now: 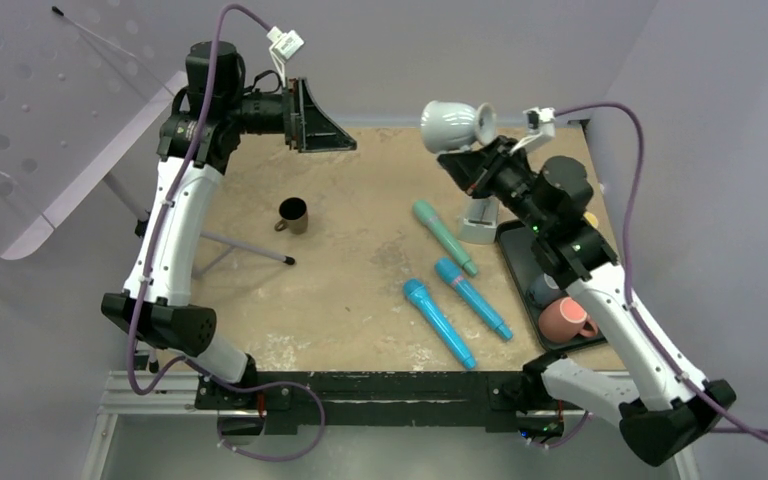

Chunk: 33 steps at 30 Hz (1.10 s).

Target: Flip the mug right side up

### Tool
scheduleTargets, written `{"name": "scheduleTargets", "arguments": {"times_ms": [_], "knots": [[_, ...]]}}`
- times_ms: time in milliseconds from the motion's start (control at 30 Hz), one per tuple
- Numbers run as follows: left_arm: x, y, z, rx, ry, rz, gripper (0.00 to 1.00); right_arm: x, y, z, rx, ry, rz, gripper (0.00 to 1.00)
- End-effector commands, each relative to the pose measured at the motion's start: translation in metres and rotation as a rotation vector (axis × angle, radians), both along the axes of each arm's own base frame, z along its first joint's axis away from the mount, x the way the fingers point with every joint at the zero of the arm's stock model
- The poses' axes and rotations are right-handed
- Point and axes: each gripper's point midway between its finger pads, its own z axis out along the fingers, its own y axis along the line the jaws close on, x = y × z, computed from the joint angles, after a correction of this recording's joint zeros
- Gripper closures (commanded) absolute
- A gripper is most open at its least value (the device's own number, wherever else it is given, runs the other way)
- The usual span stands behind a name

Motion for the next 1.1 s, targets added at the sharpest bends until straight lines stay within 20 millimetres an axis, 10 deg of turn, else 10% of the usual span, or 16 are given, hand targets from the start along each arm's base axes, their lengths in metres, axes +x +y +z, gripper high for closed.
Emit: {"name": "scheduleTargets", "arguments": {"times_ms": [0, 467, 767, 900, 1067], "knots": [[0.006, -0.013, 0.018, -0.073, -0.005, -0.007, 0.20, -0.028, 0.051, 0.088, 0.197, -0.225, 0.208, 1.00], [0.016, -0.021, 0.004, -0.127, 0.100, 0.024, 0.37, -0.031, 0.130, 0.085, 0.265, -0.179, 0.428, 1.00], [0.016, -0.023, 0.012, -0.173, 0.108, 0.014, 1.00, -0.030, 0.155, 0.062, 0.254, -0.126, 0.493, 1.00], [0.017, -0.022, -0.008, -0.136, 0.138, 0.028, 1.00, -0.024, 0.155, 0.046, 0.229, -0.093, 0.461, 1.00], [0.041, 0.008, -0.043, 0.151, -0.040, 0.251, 1.00, -0.001, 0.152, -0.012, 0.068, 0.057, 0.353, 0.40]]}}
